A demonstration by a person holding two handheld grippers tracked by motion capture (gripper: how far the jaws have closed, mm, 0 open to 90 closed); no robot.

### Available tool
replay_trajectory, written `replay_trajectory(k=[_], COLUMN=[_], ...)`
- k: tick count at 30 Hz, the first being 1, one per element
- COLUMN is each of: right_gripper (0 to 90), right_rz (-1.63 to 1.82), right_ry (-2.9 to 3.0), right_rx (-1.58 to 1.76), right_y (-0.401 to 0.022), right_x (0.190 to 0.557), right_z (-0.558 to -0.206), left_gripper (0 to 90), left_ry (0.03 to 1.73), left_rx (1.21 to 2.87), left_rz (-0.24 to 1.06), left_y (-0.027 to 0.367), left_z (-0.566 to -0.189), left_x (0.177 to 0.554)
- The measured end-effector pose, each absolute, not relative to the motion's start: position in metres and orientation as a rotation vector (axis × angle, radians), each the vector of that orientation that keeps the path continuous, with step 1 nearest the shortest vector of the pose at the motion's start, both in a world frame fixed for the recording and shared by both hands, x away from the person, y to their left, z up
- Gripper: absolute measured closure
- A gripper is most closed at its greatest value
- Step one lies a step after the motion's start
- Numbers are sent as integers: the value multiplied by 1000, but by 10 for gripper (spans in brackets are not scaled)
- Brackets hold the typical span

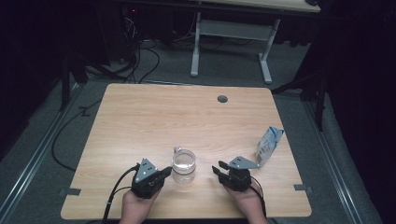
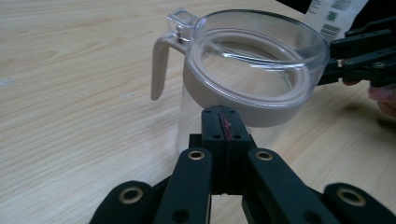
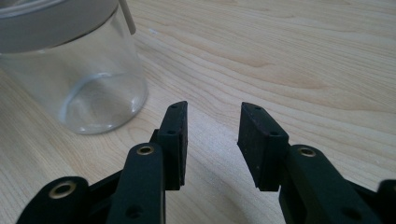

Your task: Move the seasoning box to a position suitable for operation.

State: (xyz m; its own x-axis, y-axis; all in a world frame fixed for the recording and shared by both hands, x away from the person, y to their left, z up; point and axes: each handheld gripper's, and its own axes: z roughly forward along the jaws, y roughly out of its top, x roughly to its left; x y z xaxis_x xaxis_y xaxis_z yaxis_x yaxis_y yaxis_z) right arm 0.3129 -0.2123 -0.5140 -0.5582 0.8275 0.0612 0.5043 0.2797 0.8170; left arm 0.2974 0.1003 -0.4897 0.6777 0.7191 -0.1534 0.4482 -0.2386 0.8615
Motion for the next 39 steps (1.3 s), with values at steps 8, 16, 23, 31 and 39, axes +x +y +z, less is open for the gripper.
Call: replay_trajectory(k=[8, 16, 23, 31, 39], right_gripper=[644, 654, 661, 661, 705], right_rz=[1179, 1174, 1171, 1178, 1190], right_ry=[2175, 2163, 2152, 2152, 2145], right_rx=[1218, 1225, 1239, 1231, 1203], right_y=[-214, -219, -223, -223, -218], right_x=[310, 306, 303, 305, 308], right_z=[-514, -514, -514, -513, -509], left_gripper=[900, 900, 900, 900, 900], left_ry=[877, 831, 798, 826, 879], left_rx=[1893, 1914, 1924, 1896, 1843], left_rz=[300, 274, 263, 307, 387], left_y=[86, 71, 58, 70, 85], left_z=[-490, -489, -489, -485, -469], left_x=[294, 293, 295, 296, 315])
